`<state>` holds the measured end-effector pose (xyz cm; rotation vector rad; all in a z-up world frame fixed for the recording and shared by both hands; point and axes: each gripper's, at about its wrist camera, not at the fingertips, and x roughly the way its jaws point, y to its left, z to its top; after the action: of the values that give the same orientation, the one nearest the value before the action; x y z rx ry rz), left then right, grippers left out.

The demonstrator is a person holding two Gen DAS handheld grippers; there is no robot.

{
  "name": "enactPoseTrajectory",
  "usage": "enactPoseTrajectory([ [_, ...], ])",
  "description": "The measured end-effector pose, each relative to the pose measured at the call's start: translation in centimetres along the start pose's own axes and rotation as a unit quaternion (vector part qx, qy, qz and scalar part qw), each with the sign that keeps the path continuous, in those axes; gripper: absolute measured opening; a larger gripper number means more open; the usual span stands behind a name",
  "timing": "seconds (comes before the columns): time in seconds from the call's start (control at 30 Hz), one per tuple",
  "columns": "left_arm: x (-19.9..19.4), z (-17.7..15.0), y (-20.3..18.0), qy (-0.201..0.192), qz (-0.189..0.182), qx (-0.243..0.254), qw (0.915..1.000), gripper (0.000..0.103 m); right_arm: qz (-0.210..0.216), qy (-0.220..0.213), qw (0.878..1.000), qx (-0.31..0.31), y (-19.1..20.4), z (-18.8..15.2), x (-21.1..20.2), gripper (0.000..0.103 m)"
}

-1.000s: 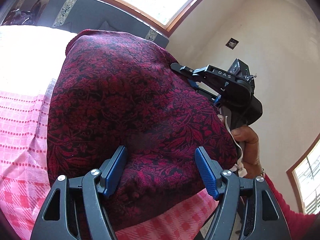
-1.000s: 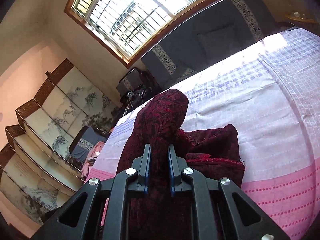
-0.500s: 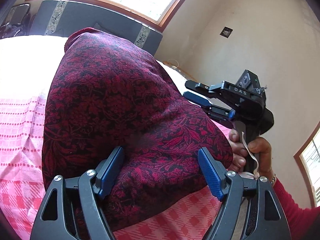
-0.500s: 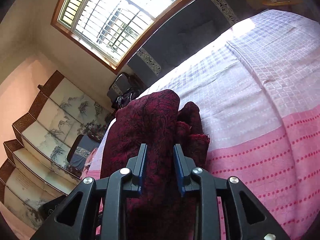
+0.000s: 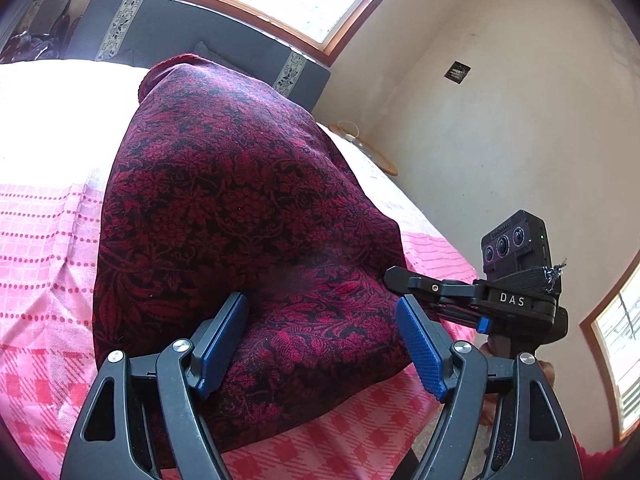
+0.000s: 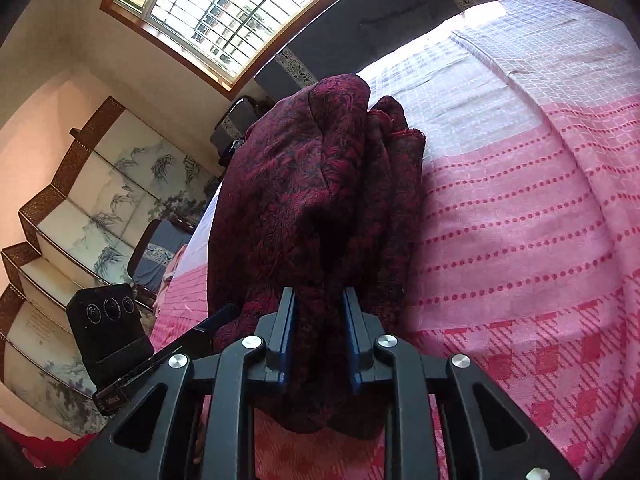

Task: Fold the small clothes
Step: 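Hold the folded bundle with the right tool while the left tool opens and presses it, then open the right tool and press the folded sweater with both tools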

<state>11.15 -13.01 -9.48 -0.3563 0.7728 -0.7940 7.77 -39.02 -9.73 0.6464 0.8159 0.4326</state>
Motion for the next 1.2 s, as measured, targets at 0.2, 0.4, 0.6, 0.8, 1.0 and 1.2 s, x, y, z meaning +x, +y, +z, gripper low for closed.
enactPoseTrajectory([
  [0.2, -1.5, 0.2, 1.4, -0.005, -0.014, -0.041, 0.9990, 0.077, 0.006, -0.028, 0.999, 0.026, -0.7, -1.2, -2.0, 0.014],
  [0.4, -1.5, -0.2, 2.3, -0.003, -0.015, -0.042, 0.9990, 0.077, 0.023, -0.032, 0.997, 0.069, -3.2, -2.5, -1.1, 0.014],
  [0.6, -1.4, -0.4, 1.9, -0.005, -0.008, -0.027, 0.9996, 0.077, -0.016, -0.033, 0.999, 0.039, -1.4, -2.1, -1.1, 0.023],
  [0.8, -1.2, -0.5, 0.8, -0.004, 0.007, -0.014, 0.9999, 0.077, -0.048, -0.036, 0.998, 0.034, -1.0, -2.6, -1.3, 0.032],
  [1.0, -1.7, -0.6, -1.3, -0.011, 0.057, 0.019, 0.9981, 0.077, -0.084, -0.031, 0.996, 0.030, -1.3, -3.1, -1.0, 0.048],
  [1.2, -1.7, -0.7, -3.3, -0.011, 0.142, 0.084, 0.9862, 0.078, -0.092, -0.036, 0.995, 0.027, -1.2, -3.3, -1.0, 0.050],
])
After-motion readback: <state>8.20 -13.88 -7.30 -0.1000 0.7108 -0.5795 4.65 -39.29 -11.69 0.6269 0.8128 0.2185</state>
